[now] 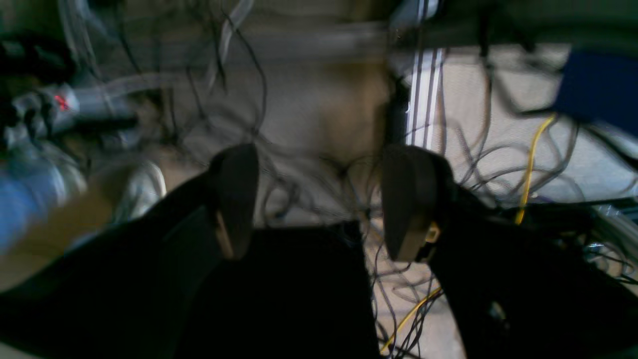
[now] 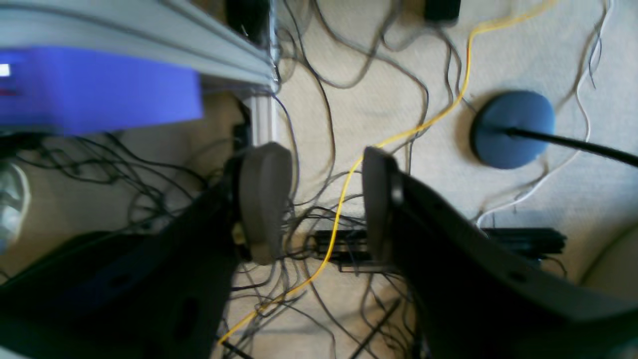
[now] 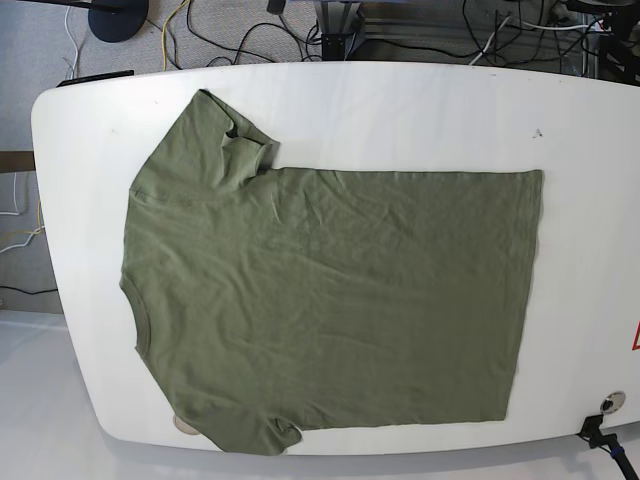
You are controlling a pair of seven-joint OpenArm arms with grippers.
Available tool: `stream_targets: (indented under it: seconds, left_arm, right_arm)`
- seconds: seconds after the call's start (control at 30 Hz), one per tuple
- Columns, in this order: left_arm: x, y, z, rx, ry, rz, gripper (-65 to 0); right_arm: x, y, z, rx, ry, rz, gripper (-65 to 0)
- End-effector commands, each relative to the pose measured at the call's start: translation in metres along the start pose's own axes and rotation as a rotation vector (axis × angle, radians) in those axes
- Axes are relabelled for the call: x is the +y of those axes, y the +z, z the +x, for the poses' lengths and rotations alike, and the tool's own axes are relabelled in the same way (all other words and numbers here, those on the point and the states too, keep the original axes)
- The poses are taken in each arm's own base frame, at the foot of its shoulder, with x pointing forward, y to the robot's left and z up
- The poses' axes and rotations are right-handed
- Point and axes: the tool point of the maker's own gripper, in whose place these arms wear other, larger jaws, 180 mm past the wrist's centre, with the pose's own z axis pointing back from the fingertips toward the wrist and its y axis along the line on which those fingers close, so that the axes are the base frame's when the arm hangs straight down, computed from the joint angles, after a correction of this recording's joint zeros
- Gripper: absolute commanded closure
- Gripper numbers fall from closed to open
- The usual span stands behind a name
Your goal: Fold the T-shirt properly
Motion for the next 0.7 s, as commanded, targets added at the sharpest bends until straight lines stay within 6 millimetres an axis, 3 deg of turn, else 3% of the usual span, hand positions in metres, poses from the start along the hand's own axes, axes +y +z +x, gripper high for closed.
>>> stream_targets:
  seconds: [0.0, 0.23, 0.4, 0.57, 0.67]
  left_arm:
    - [0.000, 0.021, 0.002, -0.019, -0.016, -0.007, -36.3]
    - [0.011, 0.066, 0.045, -0.148, -0.026, 0.020, -36.3]
    - [0.026, 0.081, 0.081, -0.238, -0.048, 0.053, -36.4]
    - [0.047, 0.102, 0.134, -0.378, -0.064, 0.115, -36.6]
    - [0.053, 0.112, 0.155, -0.434, -0.073, 0.137, -36.6]
  right_arm:
    - [0.002, 0.014, 0.016, -0.053, 0.007, 0.007, -26.7]
    - [0.008, 0.053, 0.049, -0.119, -0.003, 0.017, -26.7]
    - [0.010, 0.075, 0.097, -0.232, -0.008, 0.019, -26.8]
    - [0.008, 0.090, 0.137, -0.338, 0.000, 0.007, -27.4]
    - [0.004, 0.091, 0.145, -0.359, 0.010, -0.007, -38.1]
